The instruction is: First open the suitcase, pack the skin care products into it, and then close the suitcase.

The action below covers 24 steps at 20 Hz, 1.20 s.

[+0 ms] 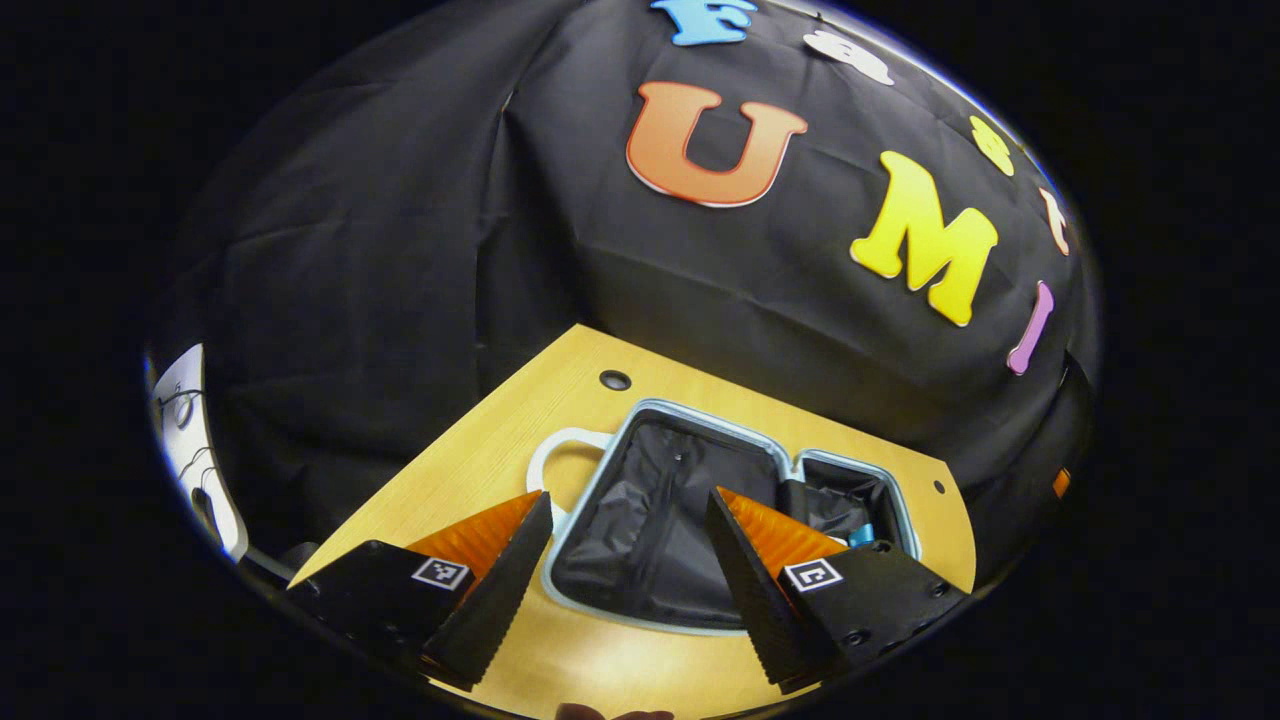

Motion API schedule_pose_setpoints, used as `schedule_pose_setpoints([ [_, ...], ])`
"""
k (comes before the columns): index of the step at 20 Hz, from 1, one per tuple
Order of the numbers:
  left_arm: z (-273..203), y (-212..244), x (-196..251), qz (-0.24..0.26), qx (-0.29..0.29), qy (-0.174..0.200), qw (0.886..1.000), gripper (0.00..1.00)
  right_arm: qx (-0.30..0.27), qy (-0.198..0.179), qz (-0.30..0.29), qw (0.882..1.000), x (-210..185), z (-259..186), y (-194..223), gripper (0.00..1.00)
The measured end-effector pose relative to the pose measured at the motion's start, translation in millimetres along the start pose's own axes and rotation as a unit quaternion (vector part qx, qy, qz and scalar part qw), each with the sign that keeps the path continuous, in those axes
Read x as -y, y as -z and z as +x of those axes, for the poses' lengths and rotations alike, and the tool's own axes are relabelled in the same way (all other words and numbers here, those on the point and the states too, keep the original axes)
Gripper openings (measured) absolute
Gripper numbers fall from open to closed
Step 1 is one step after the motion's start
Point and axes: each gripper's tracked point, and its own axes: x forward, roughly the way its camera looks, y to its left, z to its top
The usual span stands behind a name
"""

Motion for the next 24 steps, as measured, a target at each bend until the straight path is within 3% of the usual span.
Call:
schedule_pose_setpoints([
  [4,62.8,-1.3,-46.1,-0.04,-0.053,-0.014,0.998,0.98,-0.013,-0.011,-0.062,0.998,-7.2,-7.2,4.7,0.75],
  [8,114.3,22.3,-79.8,-0.065,-0.118,-0.033,0.99,0.96,-0.034,-0.01,-0.059,0.998,-9.3,-1.4,10.2,0.75],
  [11,135.4,29.7,-83.0,-0.086,-0.131,-0.029,0.987,0.94,-0.053,0.008,-0.044,0.998,5.0,4.1,13.6,0.75],
  [13,145.8,39.6,-85.3,-0.086,-0.146,-0.038,0.985,0.86,-0.059,0.021,-0.019,0.998,15.8,4.2,13.0,0.75],
  [14,147.7,45.0,-85.1,-0.085,-0.155,-0.044,0.983,0.75,-0.064,0.027,-0.007,0.998,20.2,4.3,14.1,0.75],
  [16,151.6,49.6,-80.5,-0.095,-0.158,-0.043,0.982,0.7,-0.068,0.037,0.015,0.997,28.9,1.8,16.9,0.75],
  [20,150.4,48.5,-85.1,-0.098,-0.155,-0.069,0.981,0.25,-0.069,0.05,0.025,0.996,40.7,-9.0,19.7,0.75],
  [24,133.4,19.7,-69.6,-0.027,-0.121,-0.101,0.987,0.13,-0.07,0.047,0.04,0.996,45.1,-18.8,26.6,0.75],
])
